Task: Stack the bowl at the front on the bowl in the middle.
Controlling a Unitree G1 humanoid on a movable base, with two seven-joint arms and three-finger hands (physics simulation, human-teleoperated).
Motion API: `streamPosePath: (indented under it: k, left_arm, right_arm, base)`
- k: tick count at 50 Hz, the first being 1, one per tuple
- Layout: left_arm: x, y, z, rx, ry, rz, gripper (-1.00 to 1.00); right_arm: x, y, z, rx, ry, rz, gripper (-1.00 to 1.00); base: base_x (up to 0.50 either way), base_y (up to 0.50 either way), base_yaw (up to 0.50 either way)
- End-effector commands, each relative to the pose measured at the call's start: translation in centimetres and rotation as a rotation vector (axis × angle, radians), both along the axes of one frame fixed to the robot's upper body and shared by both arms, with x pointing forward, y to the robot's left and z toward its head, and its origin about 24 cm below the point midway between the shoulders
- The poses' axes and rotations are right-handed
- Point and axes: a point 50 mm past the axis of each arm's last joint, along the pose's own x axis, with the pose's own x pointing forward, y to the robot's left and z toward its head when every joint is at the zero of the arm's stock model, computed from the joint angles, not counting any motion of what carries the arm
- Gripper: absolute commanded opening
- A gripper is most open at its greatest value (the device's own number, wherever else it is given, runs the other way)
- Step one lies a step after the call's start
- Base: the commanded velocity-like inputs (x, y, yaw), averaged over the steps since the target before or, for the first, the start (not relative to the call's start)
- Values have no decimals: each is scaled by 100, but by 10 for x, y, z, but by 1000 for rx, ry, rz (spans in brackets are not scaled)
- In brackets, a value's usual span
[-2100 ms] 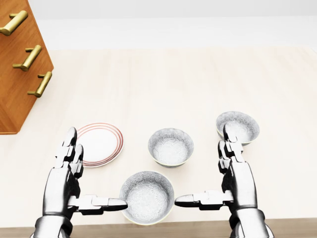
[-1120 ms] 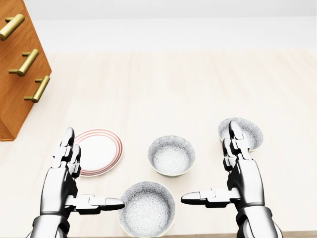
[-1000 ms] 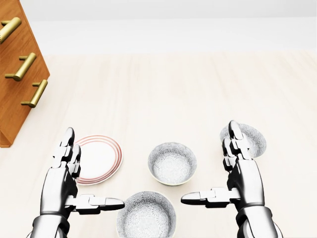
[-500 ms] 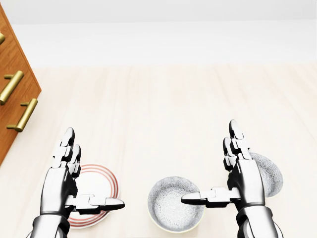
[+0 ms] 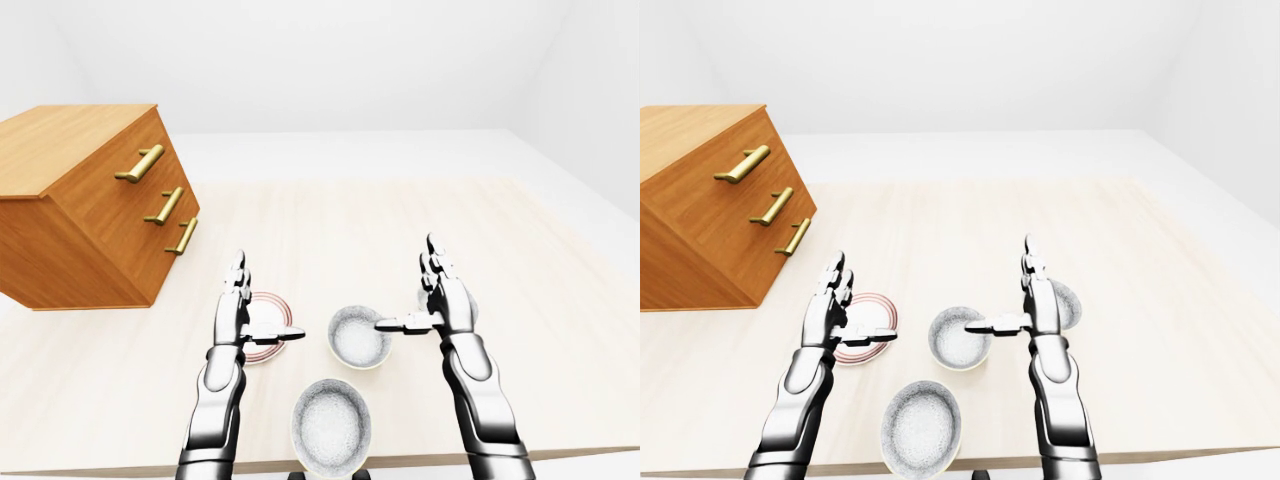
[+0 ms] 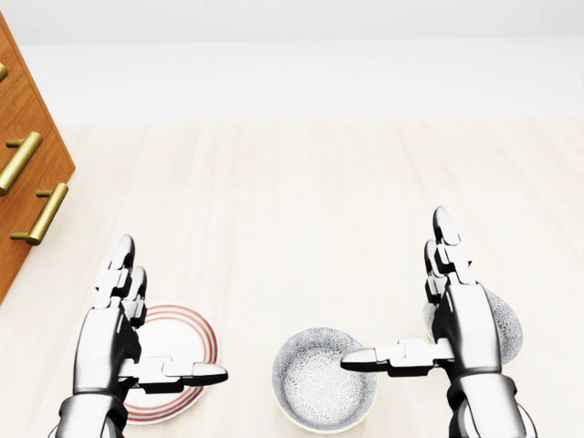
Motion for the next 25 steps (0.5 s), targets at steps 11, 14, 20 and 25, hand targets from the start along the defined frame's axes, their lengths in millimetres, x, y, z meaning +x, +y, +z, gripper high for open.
streamPosePath:
  k: [11, 14, 20, 25]
  left_arm:
    - [0, 3, -1, -7, 8, 13, 100]
    - [0, 3, 0, -7, 10, 15, 100]
    - [0, 4, -1, -8, 10, 16, 100]
    - [0, 4, -1, -8, 11, 17, 100]
  right_arm:
    - [-17, -8, 68, -588, -222, -32, 100]
    - [-20, -12, 67, -696, -191, -51, 100]
    - [-28, -29, 66, -1031, -90, -142, 100]
    - [-39, -33, 75, -1188, -90, -171, 100]
  base:
    - [0, 0, 0]
    - [0, 0, 0]
    - [0, 0, 0]
    - [0, 0, 0]
